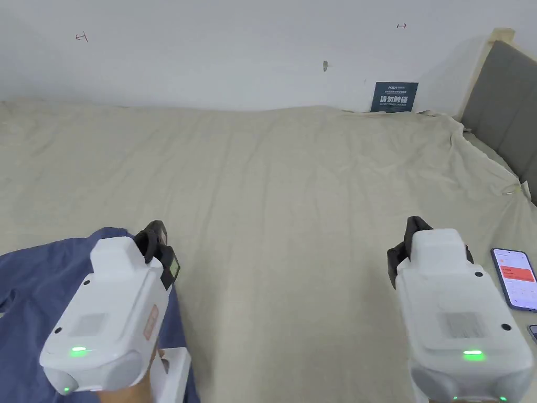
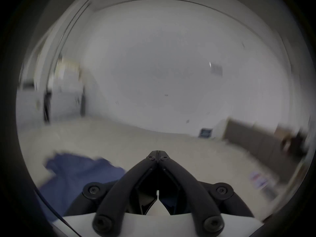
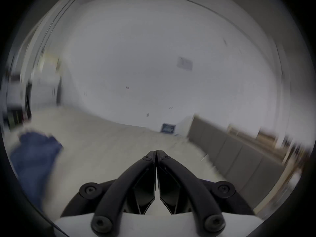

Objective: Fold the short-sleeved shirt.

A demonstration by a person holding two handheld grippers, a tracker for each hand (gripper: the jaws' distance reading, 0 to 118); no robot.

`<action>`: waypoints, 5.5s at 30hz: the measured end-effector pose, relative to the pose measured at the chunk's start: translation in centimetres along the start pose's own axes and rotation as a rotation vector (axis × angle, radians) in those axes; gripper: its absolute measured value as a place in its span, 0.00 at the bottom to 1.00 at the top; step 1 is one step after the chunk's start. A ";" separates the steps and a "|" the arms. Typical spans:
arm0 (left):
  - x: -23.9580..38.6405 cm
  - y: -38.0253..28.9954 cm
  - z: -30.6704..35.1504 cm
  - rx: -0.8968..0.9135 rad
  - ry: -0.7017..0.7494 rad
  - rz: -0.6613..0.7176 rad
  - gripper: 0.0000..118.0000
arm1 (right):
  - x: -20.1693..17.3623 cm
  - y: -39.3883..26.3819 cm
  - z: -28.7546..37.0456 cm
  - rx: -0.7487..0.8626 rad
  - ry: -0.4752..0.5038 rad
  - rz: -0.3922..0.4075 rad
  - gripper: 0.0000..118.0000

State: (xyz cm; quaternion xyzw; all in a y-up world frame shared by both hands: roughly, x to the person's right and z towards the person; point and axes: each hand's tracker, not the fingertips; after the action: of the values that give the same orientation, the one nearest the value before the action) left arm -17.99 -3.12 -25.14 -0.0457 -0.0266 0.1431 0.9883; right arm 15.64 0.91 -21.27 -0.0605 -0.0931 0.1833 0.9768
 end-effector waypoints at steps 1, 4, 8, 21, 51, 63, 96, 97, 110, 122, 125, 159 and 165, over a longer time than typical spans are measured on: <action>-1.2 0.4 0.1 -0.012 -0.104 0.204 0.00 | -1.0 0.3 0.4 0.037 -0.053 0.164 0.00; -3.7 -0.3 0.0 -0.016 -0.322 0.772 0.00 | -3.5 0.3 1.1 0.140 -0.186 0.536 0.00; -4.9 -2.1 0.0 0.005 -0.352 1.114 0.00 | -4.0 -0.2 2.1 0.244 -0.224 0.639 0.00; 4.4 0.4 1.0 0.076 0.074 -0.402 0.00 | 2.1 0.5 0.9 0.011 0.102 -0.289 0.00; 2.9 -0.4 0.8 0.050 0.056 -0.397 0.00 | 2.0 0.4 0.8 0.009 0.137 -0.295 0.00; 2.8 -0.3 1.0 0.053 0.056 -0.398 0.00 | 1.7 0.5 0.9 0.009 0.153 -0.294 0.00; -12.0 5.4 10.0 0.126 0.469 -0.373 0.00 | -12.8 7.1 0.4 0.109 0.513 -0.286 0.00; -12.8 5.6 10.7 0.123 0.487 -0.370 0.00 | -13.5 7.4 0.5 0.113 0.530 -0.286 0.00; -19.1 6.2 16.5 0.115 0.664 -0.356 0.00 | -19.4 8.7 2.0 0.119 0.673 -0.270 0.00; -19.7 5.6 10.1 -0.120 0.453 -0.219 0.00 | -18.2 8.0 0.6 0.095 0.626 -0.250 0.00; -20.0 4.5 6.3 -0.254 0.390 -0.162 0.00 | -17.5 7.5 0.1 0.085 0.607 -0.243 0.00; -19.0 -5.6 -6.0 -0.855 0.249 0.073 0.00 | -7.6 0.8 -3.3 -0.063 0.400 -0.245 0.00; -19.5 -1.4 -3.4 -0.726 0.135 0.288 0.00 | -5.7 0.5 -2.7 -0.055 0.378 -0.270 0.00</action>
State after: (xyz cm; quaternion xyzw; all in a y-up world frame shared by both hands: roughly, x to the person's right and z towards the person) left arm -36.01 -10.32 -29.15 -0.4048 -0.0039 0.2580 0.8772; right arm 10.76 -0.93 -24.90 -0.1075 0.0791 0.0338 0.9905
